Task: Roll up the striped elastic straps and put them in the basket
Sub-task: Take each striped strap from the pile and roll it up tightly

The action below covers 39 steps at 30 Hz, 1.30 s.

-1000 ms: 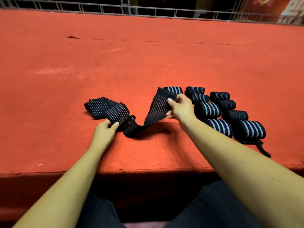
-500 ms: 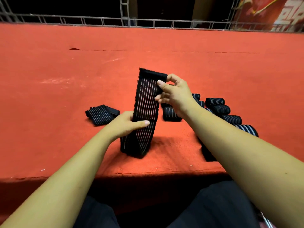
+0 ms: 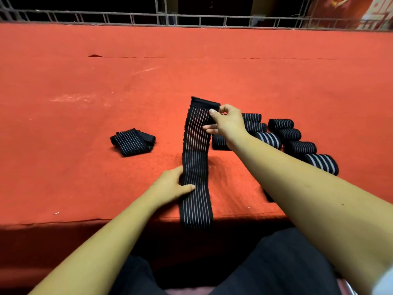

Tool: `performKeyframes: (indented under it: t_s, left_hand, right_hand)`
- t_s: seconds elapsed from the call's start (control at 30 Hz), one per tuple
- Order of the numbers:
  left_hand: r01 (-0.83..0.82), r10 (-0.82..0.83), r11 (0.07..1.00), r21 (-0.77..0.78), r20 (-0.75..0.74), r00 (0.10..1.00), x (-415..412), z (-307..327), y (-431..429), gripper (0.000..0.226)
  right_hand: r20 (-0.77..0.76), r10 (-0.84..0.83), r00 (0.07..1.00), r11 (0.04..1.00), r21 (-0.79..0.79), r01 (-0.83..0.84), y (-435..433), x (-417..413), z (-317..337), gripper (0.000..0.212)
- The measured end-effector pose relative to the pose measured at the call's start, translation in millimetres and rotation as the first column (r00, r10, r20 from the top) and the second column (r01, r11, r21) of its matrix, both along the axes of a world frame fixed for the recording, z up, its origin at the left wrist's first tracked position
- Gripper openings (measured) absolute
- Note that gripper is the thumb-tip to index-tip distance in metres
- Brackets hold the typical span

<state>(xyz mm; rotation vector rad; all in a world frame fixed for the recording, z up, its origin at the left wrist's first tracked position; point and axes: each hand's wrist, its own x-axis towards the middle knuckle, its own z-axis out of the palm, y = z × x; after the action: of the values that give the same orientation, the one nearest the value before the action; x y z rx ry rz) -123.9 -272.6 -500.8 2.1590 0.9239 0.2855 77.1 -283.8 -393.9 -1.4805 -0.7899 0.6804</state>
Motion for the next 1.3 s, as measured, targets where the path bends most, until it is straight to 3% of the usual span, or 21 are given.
performKeyframes:
  t_s: [0.17,0.3,0.4,0.57,0.7,0.77,0.83,0.93,1.03,1.1,1.17,1.23,1.3]
  left_hand:
    - [-0.139,0.131,0.939,0.313,0.049,0.990,-2,-21,6,0.091]
    - [-0.063,0.124,0.883,0.466,-0.101,0.987,1,-31,7,0.073]
    - [-0.057,0.142,0.861,0.505,-0.131,0.981,3,-33,7,0.076]
    - [-0.089,0.136,0.864,0.496,-0.060,0.989,1,-35,11,0.077]
    - [-0.241,0.189,0.925,0.295,0.196,0.962,-1,-33,16,0.058]
    - [-0.372,0.282,0.896,0.243,0.335,0.899,-8,-28,28,0.037]
    - [-0.507,0.387,0.813,0.285,0.385,0.838,-20,-17,47,0.024]
    - [-0.702,0.582,0.654,0.282,0.404,0.706,-42,-3,82,0.031]
    - [-0.811,0.767,0.565,0.154,0.264,0.585,-64,-11,109,0.057]
    - [-0.798,0.786,0.576,0.176,0.147,0.600,-72,-21,115,0.063]
    - [-0.744,0.752,0.622,0.242,0.079,0.654,-71,-26,115,0.055]
    - [-0.715,0.720,0.656,0.242,0.082,0.689,-68,-24,116,0.040]
    - [-0.692,0.670,0.696,0.194,0.172,0.722,-70,-23,118,0.018]
  right_hand:
    - [0.014,-0.009,1.000,0.997,-0.078,0.011,21,-1,-20,0.012]
    - [0.050,-0.013,0.999,0.992,-0.127,0.020,42,-3,-36,0.019]
    - [0.133,-0.026,0.991,0.983,-0.179,0.049,59,-5,-50,0.026]
    - [0.279,0.028,0.960,0.945,-0.320,0.065,77,-5,-86,0.014]
    - [0.477,0.095,0.874,0.935,-0.344,0.086,70,-14,-90,0.042]
    - [0.540,0.106,0.835,0.951,-0.299,0.072,68,-20,-88,0.045]
    - [0.569,0.137,0.811,0.957,-0.287,0.039,69,-30,-85,0.041]
    - [0.525,0.240,0.816,0.945,-0.321,-0.071,79,-54,-85,0.031]
    - [0.348,0.297,0.889,0.928,-0.324,-0.183,94,-84,-90,0.023]
    - [0.268,0.340,0.902,0.910,-0.335,-0.244,103,-102,-93,0.029]
    - [0.206,0.374,0.904,0.896,-0.333,-0.295,107,-117,-94,0.042]
    - [0.191,0.382,0.904,0.893,-0.330,-0.308,109,-125,-101,0.050]
    - [0.221,0.343,0.913,0.916,-0.293,-0.273,108,-128,-111,0.045]
